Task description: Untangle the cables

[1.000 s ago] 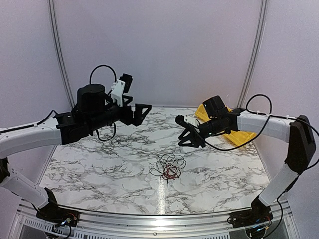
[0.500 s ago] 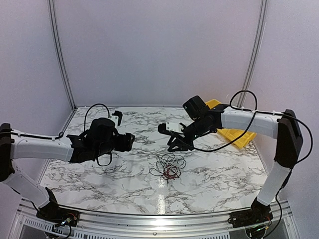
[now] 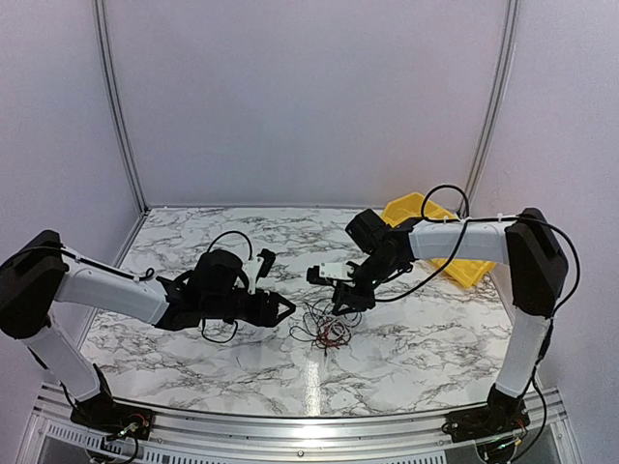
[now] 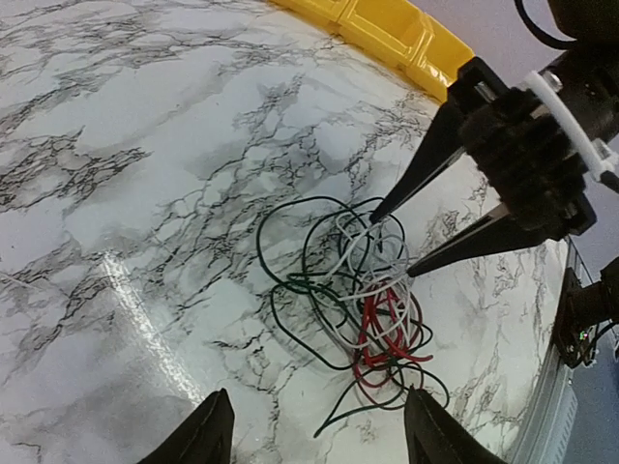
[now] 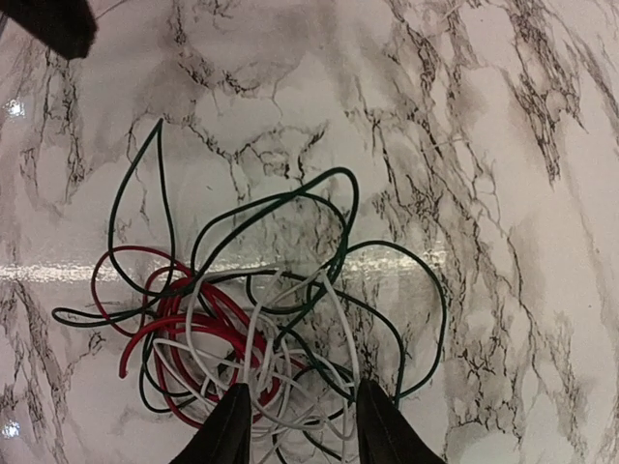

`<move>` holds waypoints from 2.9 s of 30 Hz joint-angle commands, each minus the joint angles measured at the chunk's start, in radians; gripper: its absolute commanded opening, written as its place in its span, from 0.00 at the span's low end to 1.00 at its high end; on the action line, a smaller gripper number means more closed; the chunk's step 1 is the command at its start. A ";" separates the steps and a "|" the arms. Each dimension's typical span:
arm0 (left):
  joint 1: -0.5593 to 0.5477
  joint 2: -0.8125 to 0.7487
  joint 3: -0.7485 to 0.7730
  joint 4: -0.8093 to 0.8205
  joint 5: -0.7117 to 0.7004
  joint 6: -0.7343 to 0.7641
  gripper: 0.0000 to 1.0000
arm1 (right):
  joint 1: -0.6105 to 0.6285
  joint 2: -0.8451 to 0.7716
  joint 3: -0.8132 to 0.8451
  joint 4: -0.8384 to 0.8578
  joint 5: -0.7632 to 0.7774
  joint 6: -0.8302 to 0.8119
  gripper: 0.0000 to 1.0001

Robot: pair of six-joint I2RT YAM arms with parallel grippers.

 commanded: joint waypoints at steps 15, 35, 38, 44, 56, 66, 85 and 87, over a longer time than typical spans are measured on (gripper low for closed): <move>-0.028 0.172 0.026 0.272 0.106 -0.168 0.49 | 0.003 0.038 0.021 0.058 0.072 0.043 0.35; -0.022 0.382 0.197 0.286 0.059 -0.263 0.00 | 0.000 -0.008 -0.028 0.102 0.043 0.080 0.44; -0.021 0.373 0.188 0.297 0.044 -0.258 0.00 | -0.001 -0.044 -0.058 0.123 0.001 0.083 0.60; -0.022 0.386 0.181 0.315 0.062 -0.273 0.00 | -0.006 -0.084 -0.108 0.194 -0.044 0.111 0.71; -0.017 0.314 0.092 0.430 -0.031 -0.305 0.00 | -0.036 0.002 -0.149 0.346 0.051 0.205 0.44; -0.009 0.239 0.041 0.440 -0.063 -0.295 0.00 | -0.043 0.144 -0.116 0.300 0.027 0.207 0.43; 0.016 -0.477 0.033 -0.018 -0.357 0.099 0.00 | -0.120 0.193 -0.079 0.269 0.039 0.248 0.37; 0.016 -0.549 0.045 -0.059 -0.402 0.135 0.00 | -0.120 0.198 -0.076 0.266 0.042 0.249 0.36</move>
